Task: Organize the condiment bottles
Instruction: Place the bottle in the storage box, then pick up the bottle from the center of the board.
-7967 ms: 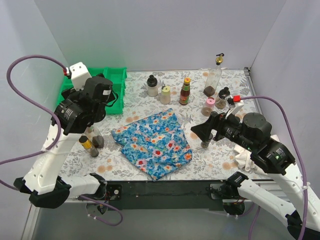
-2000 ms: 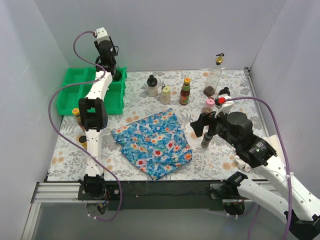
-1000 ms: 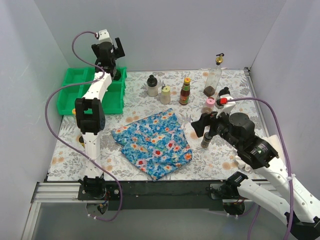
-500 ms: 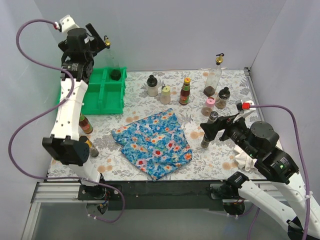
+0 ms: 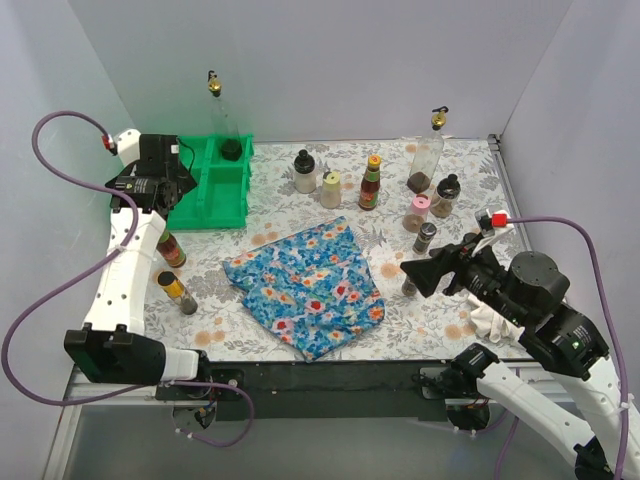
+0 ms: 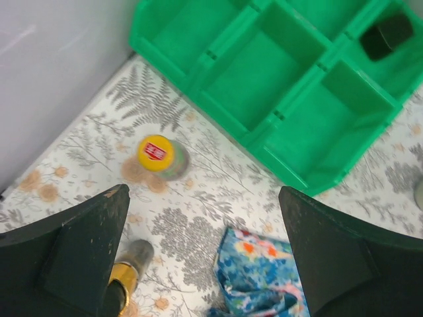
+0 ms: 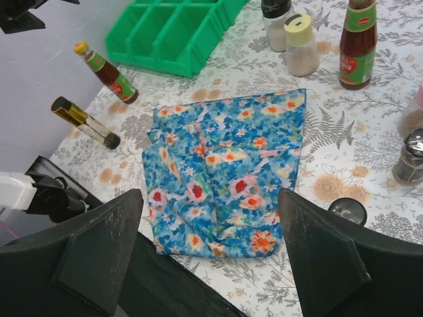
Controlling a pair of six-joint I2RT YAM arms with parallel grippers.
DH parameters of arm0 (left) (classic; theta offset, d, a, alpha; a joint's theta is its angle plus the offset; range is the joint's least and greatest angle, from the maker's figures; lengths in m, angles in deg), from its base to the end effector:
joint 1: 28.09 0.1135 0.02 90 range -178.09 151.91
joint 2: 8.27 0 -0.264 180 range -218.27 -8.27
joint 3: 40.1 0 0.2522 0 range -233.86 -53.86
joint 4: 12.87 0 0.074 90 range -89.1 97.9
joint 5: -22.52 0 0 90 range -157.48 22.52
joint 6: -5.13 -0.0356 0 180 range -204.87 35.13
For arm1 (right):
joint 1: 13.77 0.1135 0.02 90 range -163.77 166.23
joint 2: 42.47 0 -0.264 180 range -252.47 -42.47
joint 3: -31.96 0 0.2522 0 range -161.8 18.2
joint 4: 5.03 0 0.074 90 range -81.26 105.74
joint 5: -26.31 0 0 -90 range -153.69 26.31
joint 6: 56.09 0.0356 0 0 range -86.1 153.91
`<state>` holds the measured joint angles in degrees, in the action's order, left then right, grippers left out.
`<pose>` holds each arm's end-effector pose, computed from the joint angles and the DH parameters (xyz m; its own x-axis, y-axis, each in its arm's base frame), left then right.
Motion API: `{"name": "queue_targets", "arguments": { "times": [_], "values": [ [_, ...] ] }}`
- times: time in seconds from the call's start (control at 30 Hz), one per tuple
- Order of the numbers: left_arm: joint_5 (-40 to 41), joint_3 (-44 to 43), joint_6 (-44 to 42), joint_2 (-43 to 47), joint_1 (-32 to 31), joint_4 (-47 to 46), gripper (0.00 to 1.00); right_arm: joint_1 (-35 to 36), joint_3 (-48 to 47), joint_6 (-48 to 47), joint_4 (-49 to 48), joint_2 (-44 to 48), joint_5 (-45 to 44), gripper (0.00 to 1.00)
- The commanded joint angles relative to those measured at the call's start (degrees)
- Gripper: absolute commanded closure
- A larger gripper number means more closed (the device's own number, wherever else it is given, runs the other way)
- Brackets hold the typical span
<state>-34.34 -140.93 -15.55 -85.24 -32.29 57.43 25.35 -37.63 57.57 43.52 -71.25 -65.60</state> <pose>0.2634 0.0002 0.3975 0.0389 -0.7884 -0.6140 -0.7872 0.3543 -0.5048 0.0691 0.0547 0.3907 -0.3385 0.2417 -0.9094 -0.5122 0.7634 0.3935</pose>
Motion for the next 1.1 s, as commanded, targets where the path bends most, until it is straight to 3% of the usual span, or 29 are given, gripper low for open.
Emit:
{"name": "queue_targets", "arguments": {
  "times": [0.0,0.23,0.6,0.87,1.07],
  "values": [
    [9.83,1.36,1.52,3.23,1.92,-0.36,0.02,-0.09,-0.42,2.18,-0.6,1.44,3.32,0.09],
    [2.99,9.01,0.91,2.26,8.68,-5.81,0.09,-0.09,-0.77,1.83,-0.33,2.32,2.26,0.09],
    [-3.08,14.47,-1.03,1.48,9.66,-11.53,0.2,-0.09,0.11,1.65,-1.47,1.71,2.26,0.09],
    [-2.38,17.72,-1.29,-0.46,10.36,-13.9,0.35,-0.09,-0.51,1.39,-1.65,1.53,2.26,0.09],
    [-2.12,20.0,-1.82,-2.13,11.06,-16.27,0.4,-0.09,-0.5,1.48,-1.74,1.53,2.26,0.09]
  ]
}}
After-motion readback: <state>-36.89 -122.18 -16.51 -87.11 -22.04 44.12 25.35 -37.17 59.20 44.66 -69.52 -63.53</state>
